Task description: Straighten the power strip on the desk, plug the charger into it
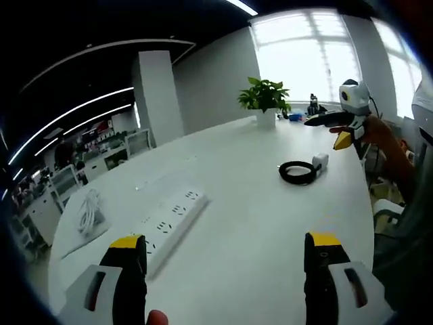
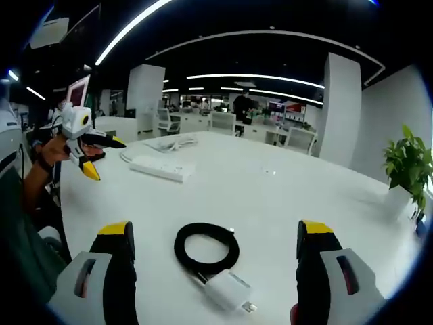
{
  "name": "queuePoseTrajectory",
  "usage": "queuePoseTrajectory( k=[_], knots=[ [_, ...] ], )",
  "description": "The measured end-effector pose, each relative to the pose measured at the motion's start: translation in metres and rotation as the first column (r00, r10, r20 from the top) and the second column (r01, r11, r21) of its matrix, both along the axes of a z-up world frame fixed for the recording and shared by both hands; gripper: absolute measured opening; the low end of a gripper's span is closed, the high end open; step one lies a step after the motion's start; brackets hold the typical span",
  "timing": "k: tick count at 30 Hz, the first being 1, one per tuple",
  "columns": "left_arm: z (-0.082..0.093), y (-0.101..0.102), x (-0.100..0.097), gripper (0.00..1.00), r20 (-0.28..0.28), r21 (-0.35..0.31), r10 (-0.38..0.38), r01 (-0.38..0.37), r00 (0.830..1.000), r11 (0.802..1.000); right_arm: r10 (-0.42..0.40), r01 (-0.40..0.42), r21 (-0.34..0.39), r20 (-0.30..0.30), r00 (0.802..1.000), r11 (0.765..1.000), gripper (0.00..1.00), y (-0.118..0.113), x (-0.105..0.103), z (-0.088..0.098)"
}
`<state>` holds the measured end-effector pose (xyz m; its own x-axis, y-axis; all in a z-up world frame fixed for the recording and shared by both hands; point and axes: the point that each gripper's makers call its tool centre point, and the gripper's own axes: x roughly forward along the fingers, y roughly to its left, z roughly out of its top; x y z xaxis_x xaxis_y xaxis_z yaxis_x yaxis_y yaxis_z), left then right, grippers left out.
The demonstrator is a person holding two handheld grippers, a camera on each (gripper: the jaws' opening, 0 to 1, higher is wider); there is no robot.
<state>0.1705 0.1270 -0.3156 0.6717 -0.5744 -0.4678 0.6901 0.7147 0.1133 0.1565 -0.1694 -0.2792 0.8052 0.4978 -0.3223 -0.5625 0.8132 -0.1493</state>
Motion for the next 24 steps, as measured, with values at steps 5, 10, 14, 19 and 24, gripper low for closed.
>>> queuePoseTrajectory(
  k=[5, 10, 14, 19, 24],
  knots=[
    [0.000, 0.001, 0.006, 0.99, -0.003, 0.022, -0.008, 0.008, 1.000, 1.000, 0.002, -0.002, -0.001, -0.001, 1.000, 1.000, 1.00, 0.000, 0.000, -0.001],
    [0.002, 0.001, 0.013, 0.99, 0.004, 0.019, -0.015, 0.015, 1.000, 1.000, 0.001, -0.001, 0.004, 0.000, 1.000, 1.000, 1.00, 0.000, 0.000, -0.001],
    [0.001, 0.003, 0.016, 0.99, 0.002, 0.034, -0.016, 0.015, 1.000, 0.999, -0.005, 0.005, 0.012, 0.008, 1.000, 1.000, 1.00, -0.001, 0.000, 0.002],
    [-0.001, 0.005, 0.021, 0.99, 0.003, 0.051, -0.022, 0.022, 1.000, 0.998, -0.010, 0.010, 0.012, 0.012, 1.000, 1.000, 1.00, -0.002, 0.000, 0.003],
    [-0.002, 0.007, 0.029, 0.99, 0.000, 0.072, -0.030, 0.030, 1.000, 0.997, -0.024, 0.023, 0.024, 0.021, 0.999, 0.999, 1.00, -0.004, 0.001, 0.004]
  ],
)
